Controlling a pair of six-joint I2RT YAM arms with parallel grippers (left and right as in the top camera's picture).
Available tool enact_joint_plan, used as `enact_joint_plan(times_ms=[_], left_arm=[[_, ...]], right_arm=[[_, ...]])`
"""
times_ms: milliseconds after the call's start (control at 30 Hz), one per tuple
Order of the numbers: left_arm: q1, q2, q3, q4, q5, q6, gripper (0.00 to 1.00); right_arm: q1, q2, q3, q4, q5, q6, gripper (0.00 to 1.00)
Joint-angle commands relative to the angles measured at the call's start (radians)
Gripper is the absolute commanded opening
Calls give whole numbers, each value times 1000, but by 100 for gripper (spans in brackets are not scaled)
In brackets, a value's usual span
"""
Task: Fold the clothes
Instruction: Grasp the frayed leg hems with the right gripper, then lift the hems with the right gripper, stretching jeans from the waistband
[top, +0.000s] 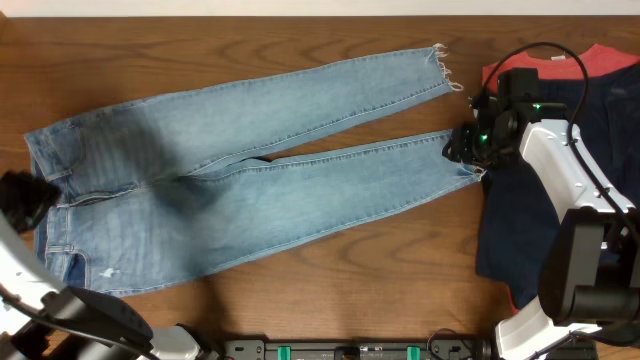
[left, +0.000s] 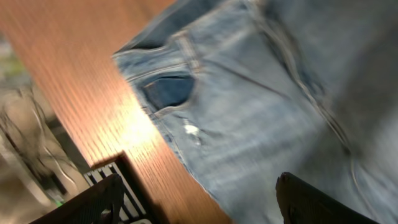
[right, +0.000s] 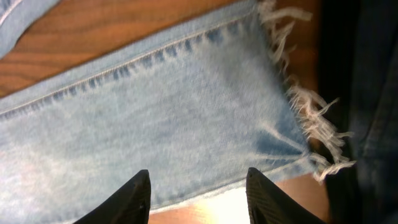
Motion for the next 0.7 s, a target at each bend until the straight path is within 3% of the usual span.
enact_joint_plan(times_ms=[0,300,667], left_arm=[[87,1,-133,43,5,-61,77],[245,2,-456,386,17,-87,72],[254,53,-626,764,19,-11,68]], right_arm=[[3,-32,-3,-19,-32,-19,48],[3,-31,-32,-86,10,-17,52],[3,-31,-88,-81,11,-6,53]])
